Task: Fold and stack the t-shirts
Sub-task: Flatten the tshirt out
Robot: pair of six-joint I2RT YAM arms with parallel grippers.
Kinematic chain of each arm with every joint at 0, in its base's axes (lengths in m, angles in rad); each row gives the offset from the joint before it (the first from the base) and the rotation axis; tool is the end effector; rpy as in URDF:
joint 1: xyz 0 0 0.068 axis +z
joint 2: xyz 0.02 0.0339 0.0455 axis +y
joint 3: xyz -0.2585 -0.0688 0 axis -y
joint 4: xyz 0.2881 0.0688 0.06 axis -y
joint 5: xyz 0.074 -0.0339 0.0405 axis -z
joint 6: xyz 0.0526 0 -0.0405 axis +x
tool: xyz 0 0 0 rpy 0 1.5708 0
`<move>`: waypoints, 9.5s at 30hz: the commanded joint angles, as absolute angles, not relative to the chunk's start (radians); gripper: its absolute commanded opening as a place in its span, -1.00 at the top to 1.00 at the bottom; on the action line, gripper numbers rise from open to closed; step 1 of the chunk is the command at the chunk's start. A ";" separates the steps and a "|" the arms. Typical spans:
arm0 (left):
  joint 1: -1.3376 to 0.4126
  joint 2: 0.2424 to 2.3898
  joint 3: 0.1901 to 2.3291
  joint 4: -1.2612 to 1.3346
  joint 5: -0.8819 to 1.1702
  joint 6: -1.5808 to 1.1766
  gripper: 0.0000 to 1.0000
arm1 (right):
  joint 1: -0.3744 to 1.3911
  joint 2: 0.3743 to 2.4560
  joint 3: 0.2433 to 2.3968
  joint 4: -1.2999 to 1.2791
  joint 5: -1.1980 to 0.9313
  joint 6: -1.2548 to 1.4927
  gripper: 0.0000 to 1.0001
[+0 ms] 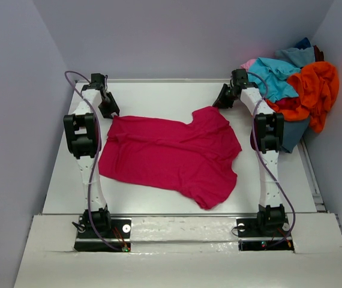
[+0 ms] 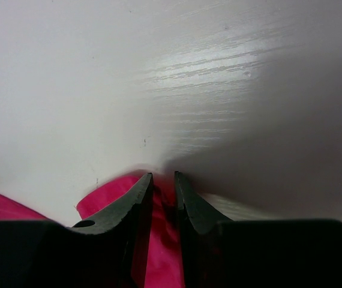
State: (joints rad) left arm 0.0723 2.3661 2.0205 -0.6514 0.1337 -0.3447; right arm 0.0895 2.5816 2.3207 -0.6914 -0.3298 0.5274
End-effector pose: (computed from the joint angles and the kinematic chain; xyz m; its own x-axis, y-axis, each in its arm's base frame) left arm 0.5635 0.0338 0.1474 -0.7886 -0.3929 -0.4731 -0.2825 0.9148 -0.2888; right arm 0.6007 0.0710 0.1336 -0.8379 0.4029 -0.3682 0.1737 0.8364 0.5198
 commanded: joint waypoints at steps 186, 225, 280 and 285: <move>0.002 2.384 2.358 -0.600 0.103 -0.275 0.57 | 0.077 2.278 2.493 -0.887 -0.141 0.411 0.86; -0.046 1.502 1.267 -0.595 0.103 -0.500 -0.08 | 0.077 2.368 2.454 -0.885 -0.218 0.456 -0.14; 0.081 1.594 1.172 -0.564 0.180 -0.492 -0.06 | 0.342 1.766 1.157 -0.730 -0.380 0.557 0.05; 0.129 1.623 1.144 -0.562 0.202 -0.492 -0.06 | 0.342 1.769 1.158 -0.739 -0.385 0.552 0.05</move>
State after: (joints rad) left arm 0.0895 1.6173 1.1332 -0.5648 0.1833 -0.5049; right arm 0.3359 1.8057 1.1587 -0.7650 -0.3672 0.5468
